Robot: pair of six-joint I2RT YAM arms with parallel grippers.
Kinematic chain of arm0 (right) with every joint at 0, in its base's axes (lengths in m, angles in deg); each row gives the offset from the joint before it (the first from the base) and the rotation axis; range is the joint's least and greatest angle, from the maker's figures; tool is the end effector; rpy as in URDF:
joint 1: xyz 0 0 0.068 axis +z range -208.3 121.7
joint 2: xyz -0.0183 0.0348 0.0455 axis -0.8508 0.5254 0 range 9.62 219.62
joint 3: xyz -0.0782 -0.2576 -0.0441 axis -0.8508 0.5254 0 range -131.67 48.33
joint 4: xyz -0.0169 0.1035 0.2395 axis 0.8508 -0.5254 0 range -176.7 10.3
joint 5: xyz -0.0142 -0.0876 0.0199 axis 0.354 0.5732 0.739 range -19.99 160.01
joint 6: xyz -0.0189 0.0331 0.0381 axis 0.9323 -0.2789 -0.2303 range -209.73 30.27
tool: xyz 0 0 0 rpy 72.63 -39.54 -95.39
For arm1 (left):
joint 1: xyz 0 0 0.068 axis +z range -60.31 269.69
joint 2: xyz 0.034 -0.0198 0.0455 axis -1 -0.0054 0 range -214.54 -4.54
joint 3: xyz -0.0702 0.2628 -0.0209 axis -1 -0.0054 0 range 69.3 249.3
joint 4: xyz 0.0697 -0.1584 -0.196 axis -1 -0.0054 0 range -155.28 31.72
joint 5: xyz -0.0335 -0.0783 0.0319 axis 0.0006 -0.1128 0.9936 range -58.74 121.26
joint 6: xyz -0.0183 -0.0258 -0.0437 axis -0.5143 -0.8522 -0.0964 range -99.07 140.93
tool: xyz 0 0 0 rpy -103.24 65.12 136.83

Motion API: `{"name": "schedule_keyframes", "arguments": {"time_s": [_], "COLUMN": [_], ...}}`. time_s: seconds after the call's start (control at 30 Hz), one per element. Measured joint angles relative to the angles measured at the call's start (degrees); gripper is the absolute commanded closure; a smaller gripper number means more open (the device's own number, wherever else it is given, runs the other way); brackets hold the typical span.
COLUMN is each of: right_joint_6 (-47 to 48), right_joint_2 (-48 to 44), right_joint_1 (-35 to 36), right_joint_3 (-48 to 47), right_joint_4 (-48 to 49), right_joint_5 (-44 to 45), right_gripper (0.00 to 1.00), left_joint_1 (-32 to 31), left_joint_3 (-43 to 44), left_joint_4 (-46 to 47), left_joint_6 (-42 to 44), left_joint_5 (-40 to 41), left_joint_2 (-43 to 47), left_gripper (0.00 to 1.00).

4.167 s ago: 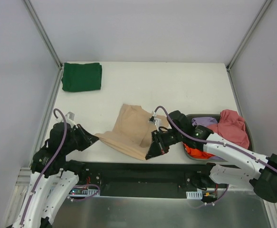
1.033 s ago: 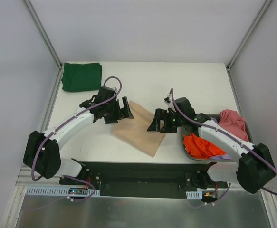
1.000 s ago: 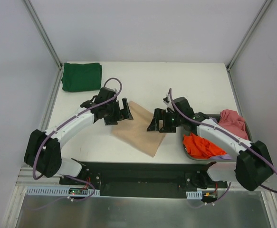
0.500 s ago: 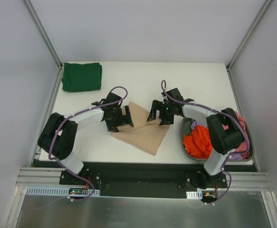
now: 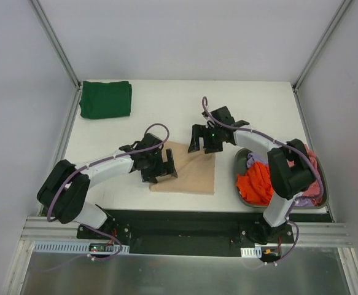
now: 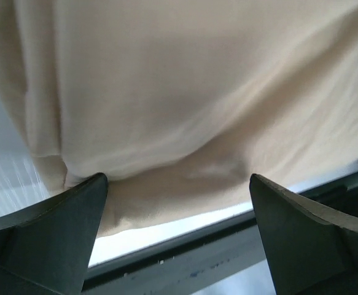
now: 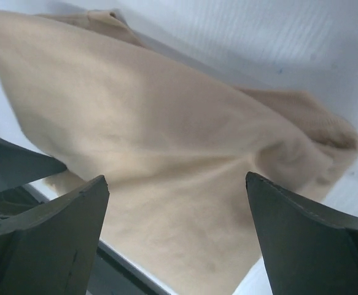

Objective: Fold and stack the t-shirts
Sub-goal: Smooth out wrinkles on the folded tshirt

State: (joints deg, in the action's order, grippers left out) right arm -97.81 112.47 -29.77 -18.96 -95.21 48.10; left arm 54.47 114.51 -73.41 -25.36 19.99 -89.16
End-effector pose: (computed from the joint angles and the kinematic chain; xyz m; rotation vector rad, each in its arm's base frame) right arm 0.3278 0.1932 0.1939 -0.6158 2.4443 0.7412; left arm 0.2295 -0.1705 0.1784 -0.1751 2.6909 -0.7643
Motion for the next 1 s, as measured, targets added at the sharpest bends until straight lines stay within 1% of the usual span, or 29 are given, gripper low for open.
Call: {"name": "schedule_keyframes", "arguments": {"time_s": [0.07, 0.17, 0.27, 0.37, 0.47, 0.57, 0.67, 0.83, 1.0], "right_joint_6": [1.2, 1.7, 1.1, -1.1, -3.6, -5.8, -7.0, -7.9, -8.0], "right_joint_2": [-2.6, -9.5, -19.3, -27.1, -30.0, -30.3, -30.3, -30.0, -26.5], "right_joint_1": [0.5, 1.3, 3.0, 5.9, 8.7, 10.3, 10.5, 10.5, 10.5], "right_joint_3": [0.1, 1.8, 6.7, 13.0, 18.8, 23.5, 26.0, 26.7, 27.8], "right_joint_4": [-1.6, -1.9, -0.8, 1.1, 2.1, 2.4, 2.4, 3.7, 5.1], "right_joint_5": [-0.1, -1.3, -2.9, -4.6, -5.5, -5.4, -5.2, -4.1, -3.5], "right_gripper": [0.04, 0.04, 0.04, 0.04, 0.04, 0.04, 0.04, 0.04, 0.04], "left_joint_1": [-1.6, -2.3, -2.2, -2.2, -1.4, 0.2, 2.0, 6.0, 9.3], "left_joint_3": [-0.8, -1.0, -0.7, 1.7, 7.6, 14.7, 19.3, 20.4, 20.5], "left_joint_4": [-1.8, -3.3, -3.8, -4.6, -5.0, -4.3, -3.9, -4.1, -4.3], "left_joint_6": [-0.7, -0.8, -0.7, 0.0, 1.3, 2.6, 3.8, 5.0, 5.4], "left_joint_5": [0.0, 0.4, 2.9, 4.9, 6.1, 6.6, 6.9, 6.1, 5.5], "left_joint_2": [2.6, 7.1, 12.9, 14.4, 10.2, 2.4, -4.9, -13.0, -17.8], "left_gripper": [0.01, 0.01, 0.01, 0.01, 0.01, 0.01, 0.01, 0.01, 0.01]}}
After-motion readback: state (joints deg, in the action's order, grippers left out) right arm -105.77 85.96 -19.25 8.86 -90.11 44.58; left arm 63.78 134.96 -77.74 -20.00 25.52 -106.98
